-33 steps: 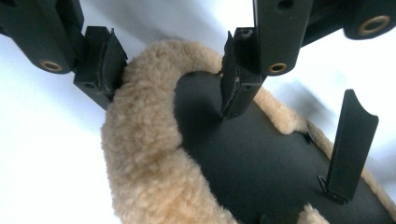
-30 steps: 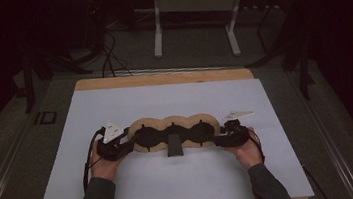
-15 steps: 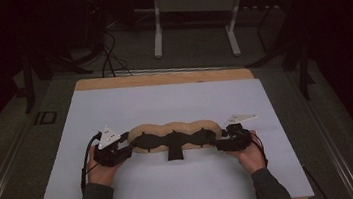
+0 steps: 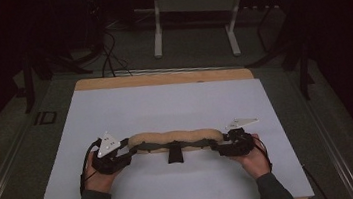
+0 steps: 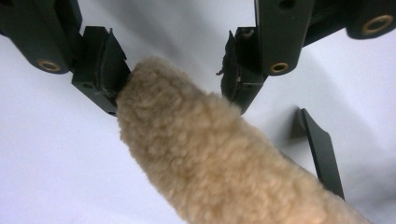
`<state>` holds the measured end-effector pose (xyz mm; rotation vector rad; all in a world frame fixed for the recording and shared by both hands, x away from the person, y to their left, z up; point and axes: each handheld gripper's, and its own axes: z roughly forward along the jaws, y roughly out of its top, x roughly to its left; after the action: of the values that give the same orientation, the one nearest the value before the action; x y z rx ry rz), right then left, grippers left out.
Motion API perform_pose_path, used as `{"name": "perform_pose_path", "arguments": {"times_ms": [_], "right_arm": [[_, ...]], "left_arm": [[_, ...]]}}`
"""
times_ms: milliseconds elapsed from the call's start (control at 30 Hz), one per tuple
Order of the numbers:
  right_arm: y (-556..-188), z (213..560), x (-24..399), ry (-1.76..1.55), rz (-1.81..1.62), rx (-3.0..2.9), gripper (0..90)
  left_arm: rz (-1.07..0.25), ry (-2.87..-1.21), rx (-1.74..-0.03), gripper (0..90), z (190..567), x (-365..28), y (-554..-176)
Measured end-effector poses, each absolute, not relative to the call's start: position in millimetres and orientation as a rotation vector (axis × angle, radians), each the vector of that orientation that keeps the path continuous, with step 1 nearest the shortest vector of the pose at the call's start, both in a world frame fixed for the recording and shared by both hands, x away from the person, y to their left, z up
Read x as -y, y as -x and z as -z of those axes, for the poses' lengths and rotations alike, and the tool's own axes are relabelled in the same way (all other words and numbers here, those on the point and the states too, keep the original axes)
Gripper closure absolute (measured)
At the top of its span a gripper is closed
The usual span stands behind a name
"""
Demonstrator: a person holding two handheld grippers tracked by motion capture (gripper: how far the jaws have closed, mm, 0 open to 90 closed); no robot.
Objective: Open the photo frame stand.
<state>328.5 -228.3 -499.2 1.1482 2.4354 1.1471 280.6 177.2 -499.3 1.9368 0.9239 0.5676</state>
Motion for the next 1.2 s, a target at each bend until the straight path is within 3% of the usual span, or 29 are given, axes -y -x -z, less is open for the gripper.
{"name": "perform_pose_path", "arguments": {"times_ms": [400,1200], "right_arm": [[-319.5,504.4,230.2,-1.150,-1.168,-2.398,44.1],[-313.8,511.1,237.4,-1.151,-1.135,-2.430,47.7]], "left_arm": [[-0.546,-1.932,-0.937,60.6,501.7,-181.4,-273.7],[-0.488,-1.822,-0.955,57.5,491.1,-202.8,-269.5]]}}
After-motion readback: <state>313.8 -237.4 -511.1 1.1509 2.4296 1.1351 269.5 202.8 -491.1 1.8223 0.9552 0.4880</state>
